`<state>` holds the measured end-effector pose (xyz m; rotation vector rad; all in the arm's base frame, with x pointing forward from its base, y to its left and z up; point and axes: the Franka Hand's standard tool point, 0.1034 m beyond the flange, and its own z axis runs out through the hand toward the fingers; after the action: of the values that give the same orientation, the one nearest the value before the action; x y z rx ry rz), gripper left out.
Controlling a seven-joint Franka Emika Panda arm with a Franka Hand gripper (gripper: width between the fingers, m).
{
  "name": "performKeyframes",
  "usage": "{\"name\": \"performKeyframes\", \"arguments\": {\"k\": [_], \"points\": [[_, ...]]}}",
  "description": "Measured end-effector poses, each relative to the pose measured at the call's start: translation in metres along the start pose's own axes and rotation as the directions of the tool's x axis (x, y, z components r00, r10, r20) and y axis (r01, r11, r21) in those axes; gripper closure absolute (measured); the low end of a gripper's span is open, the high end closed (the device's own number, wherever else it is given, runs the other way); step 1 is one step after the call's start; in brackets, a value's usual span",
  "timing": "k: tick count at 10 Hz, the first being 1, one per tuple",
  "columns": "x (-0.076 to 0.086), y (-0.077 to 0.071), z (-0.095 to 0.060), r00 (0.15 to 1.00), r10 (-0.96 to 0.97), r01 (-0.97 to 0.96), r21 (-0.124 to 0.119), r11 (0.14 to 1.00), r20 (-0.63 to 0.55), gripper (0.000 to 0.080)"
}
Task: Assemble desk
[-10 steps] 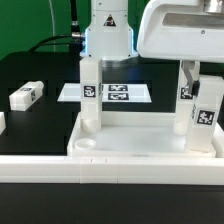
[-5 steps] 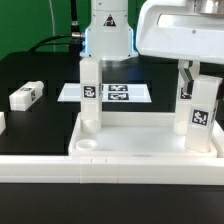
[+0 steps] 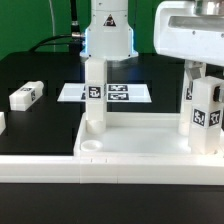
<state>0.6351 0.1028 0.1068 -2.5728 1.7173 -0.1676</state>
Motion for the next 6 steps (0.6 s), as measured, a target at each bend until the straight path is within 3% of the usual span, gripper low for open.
{"name": "performKeyframes", "arguments": {"k": [4, 5, 6], "points": [[-0.0019, -0.0004, -0.0002, 0.969, 0.247, -0.247, -0.001, 0.969, 0.005, 0.0509], [-0.0027, -0.0005, 0.0002, 0.964, 0.265, -0.265, -0.001, 0.964, 0.008, 0.043], [-0.0029, -0.0005, 0.0001, 0.973, 0.229, -0.229, -0.001, 0.973, 0.007, 0.043]]}}
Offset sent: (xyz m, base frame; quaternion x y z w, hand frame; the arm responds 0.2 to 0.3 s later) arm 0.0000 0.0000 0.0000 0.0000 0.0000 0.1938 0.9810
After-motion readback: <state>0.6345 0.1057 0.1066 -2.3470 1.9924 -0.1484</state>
